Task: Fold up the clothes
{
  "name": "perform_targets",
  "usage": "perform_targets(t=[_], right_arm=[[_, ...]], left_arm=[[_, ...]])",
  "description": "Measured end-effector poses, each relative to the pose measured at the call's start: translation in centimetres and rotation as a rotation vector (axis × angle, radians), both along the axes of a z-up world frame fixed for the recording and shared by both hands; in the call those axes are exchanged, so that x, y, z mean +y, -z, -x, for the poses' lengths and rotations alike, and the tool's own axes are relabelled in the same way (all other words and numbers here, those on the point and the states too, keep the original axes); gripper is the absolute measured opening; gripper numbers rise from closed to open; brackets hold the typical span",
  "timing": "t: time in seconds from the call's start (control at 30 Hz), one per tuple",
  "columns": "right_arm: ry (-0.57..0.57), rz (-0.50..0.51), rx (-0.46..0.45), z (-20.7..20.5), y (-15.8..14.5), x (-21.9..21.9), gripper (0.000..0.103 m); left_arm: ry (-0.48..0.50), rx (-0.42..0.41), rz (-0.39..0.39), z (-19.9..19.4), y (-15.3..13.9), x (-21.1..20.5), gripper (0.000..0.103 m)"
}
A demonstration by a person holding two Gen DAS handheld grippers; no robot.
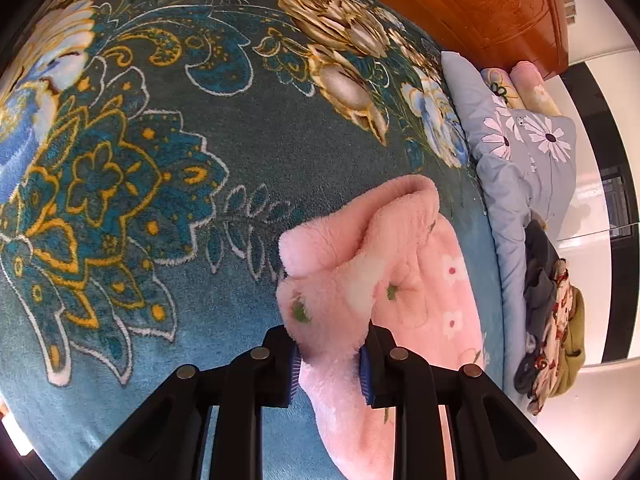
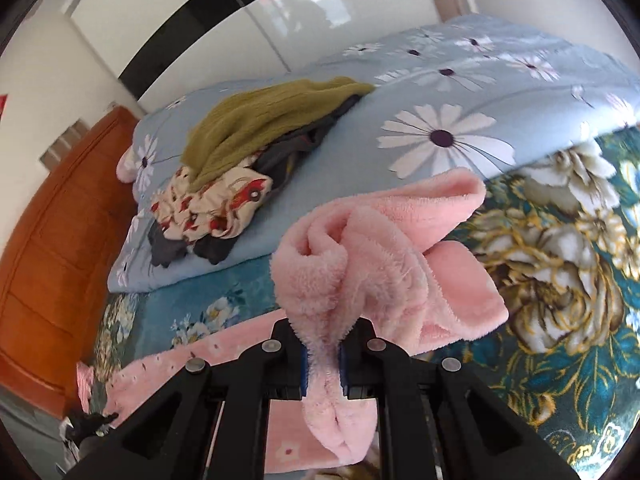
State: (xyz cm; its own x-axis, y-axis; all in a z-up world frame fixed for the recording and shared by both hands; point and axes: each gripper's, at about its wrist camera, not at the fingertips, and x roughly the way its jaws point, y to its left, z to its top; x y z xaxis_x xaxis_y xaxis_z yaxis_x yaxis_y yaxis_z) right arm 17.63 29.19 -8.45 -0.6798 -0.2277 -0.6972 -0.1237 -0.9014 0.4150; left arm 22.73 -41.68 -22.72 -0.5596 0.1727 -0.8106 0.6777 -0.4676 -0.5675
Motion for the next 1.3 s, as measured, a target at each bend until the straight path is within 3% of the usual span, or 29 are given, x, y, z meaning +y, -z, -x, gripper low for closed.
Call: perform_targets(t=[0.13, 0.23, 0.4, 0.47, 0.63, 0.77, 0.8, 0.93, 1.0, 1.13, 1.3], right_arm=[[-0.275, -0.078, 0.019, 1.6, 0.7, -11.6, 0.012], [-0.456, -0.089, -0.06, 2.4, 4.4, -19.4, 0.012], [-0.592, -0.172, -0.22, 1.8, 10.9, -27.0, 0.012], [-0.599, -0.197, -0.234, 1.5, 11.2, -27.7, 0.012], [-0.631, -0.224, -0.156, 1.4, 9.2, -29.3, 0.012], [-0.696, -0.277, -0.219, 1.7, 11.6, -31.5, 0.017], [-0.714, -0.276, -0.218, 1.4, 11.8, -31.7, 0.02], [-0.809, -0.181, -0.18, 0.6, 10.8, -31.5, 0.053], [-0.833, -0.112, -0.163, 0.8, 9.9, -30.9, 0.053], [-0.716, -0.021, -0.119, 2.3, 8.5, -27.6, 0.053], [-0.502, 0.064, -0.228, 5.9, 10.8, -24.1, 0.053]], left_arm=[[0.015, 0.002, 0.003, 0.0, -0.4, 0.3, 0.026], [0.014, 0.001, -0.003, -0.2, -0.3, 0.3, 0.026], [-0.016, 0.021, -0.045, -0.8, 0.5, -0.1, 0.026], [-0.027, 0.035, -0.057, -1.1, 0.8, -0.2, 0.027], [-0.066, 0.059, -0.097, -1.6, 1.9, -0.3, 0.028], [-0.07, 0.068, -0.123, -1.9, 2.5, -0.5, 0.029], [-0.069, 0.074, -0.126, -2.0, 2.5, -0.5, 0.03], [-0.072, 0.09, -0.136, -2.0, 2.6, -0.6, 0.033], [-0.074, 0.102, -0.142, -2.0, 2.7, -0.5, 0.037], [-0.07, 0.122, -0.145, -1.7, 2.8, -0.4, 0.04], [-0.079, 0.146, -0.17, -1.8, 3.1, -0.7, 0.041]])
